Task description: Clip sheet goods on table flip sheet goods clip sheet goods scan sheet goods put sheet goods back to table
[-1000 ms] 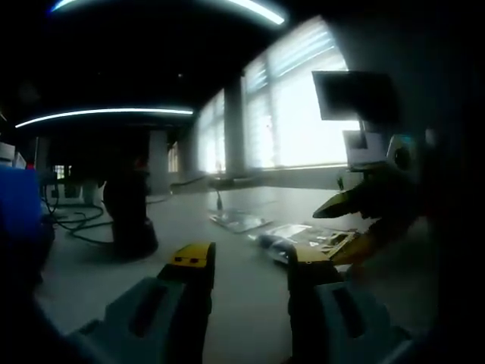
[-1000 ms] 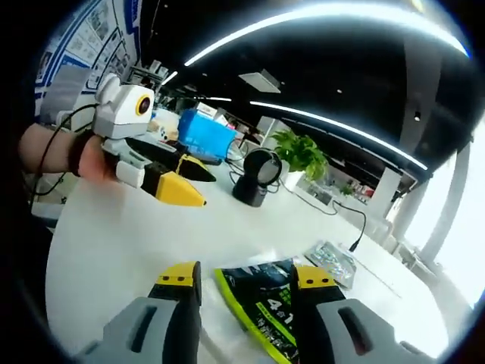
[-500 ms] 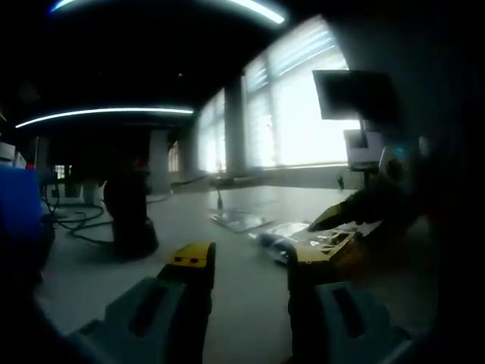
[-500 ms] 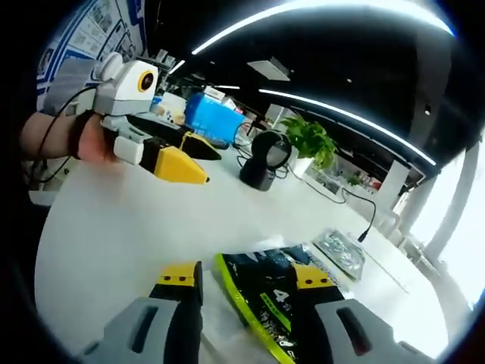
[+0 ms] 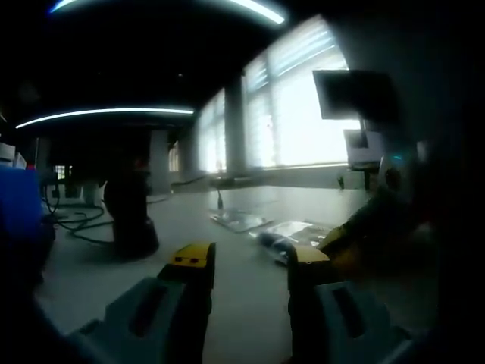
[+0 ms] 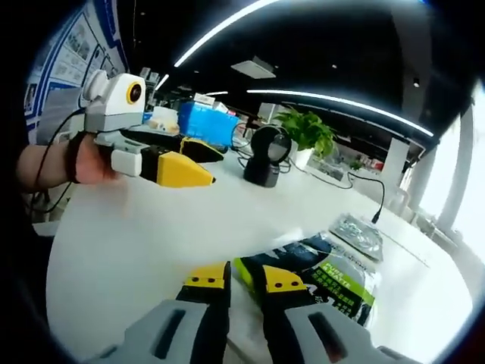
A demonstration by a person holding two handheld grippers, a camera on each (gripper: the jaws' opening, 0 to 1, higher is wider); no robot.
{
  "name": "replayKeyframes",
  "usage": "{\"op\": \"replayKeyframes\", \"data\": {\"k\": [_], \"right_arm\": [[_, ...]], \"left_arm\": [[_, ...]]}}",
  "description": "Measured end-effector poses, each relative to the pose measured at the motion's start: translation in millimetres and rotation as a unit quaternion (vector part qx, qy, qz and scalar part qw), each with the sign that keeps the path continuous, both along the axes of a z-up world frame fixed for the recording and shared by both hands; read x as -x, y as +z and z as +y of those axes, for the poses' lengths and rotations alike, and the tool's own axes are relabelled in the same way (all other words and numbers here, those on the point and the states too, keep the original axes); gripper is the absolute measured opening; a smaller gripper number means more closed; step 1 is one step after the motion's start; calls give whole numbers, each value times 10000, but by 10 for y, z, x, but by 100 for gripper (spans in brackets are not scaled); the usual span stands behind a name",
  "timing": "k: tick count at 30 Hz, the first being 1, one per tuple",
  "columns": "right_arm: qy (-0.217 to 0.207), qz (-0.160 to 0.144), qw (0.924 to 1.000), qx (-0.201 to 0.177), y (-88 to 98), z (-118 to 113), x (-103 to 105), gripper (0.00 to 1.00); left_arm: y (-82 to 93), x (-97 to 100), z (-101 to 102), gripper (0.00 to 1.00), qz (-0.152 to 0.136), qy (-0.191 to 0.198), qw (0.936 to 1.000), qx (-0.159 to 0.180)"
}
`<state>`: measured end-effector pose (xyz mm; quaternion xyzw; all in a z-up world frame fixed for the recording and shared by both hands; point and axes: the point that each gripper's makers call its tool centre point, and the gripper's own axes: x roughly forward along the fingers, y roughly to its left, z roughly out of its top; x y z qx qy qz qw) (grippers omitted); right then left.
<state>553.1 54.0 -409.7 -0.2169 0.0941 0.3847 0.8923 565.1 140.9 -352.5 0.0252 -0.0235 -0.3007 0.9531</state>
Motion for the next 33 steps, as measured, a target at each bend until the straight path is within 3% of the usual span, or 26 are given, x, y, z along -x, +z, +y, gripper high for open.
{"op": "replayKeyframes", "data": {"k": [5, 10, 16, 22, 25, 29, 33], "right_arm": [[63, 52, 10000, 31, -14, 31, 24, 4], [261, -406, 9972, 573, 5, 72, 37, 0], [226, -660, 9945, 781, 71, 18, -5, 13], [251, -887, 9913, 945, 124, 1, -13, 17], [245, -1140, 9851, 1261, 114, -8, -30, 16], [255, -1212, 9827, 1379, 82, 21, -1, 10], [188, -1119, 9849, 1310, 37, 36, -1, 1]], "left_arm": [[0, 3, 1, 31, 0, 7, 10000, 3], [-3, 6, -2, 31, 2, 13, 10000, -5], [-3, 12, -6, 31, 9, 8, 10000, 2], [-3, 19, -10, 31, 10, 6, 10000, 2], [-2, 23, -10, 31, 8, 9, 10000, 1], [-3, 26, -12, 31, 9, 5, 10000, -7], [-1, 24, -8, 31, 6, 9, 10000, -1]]}}
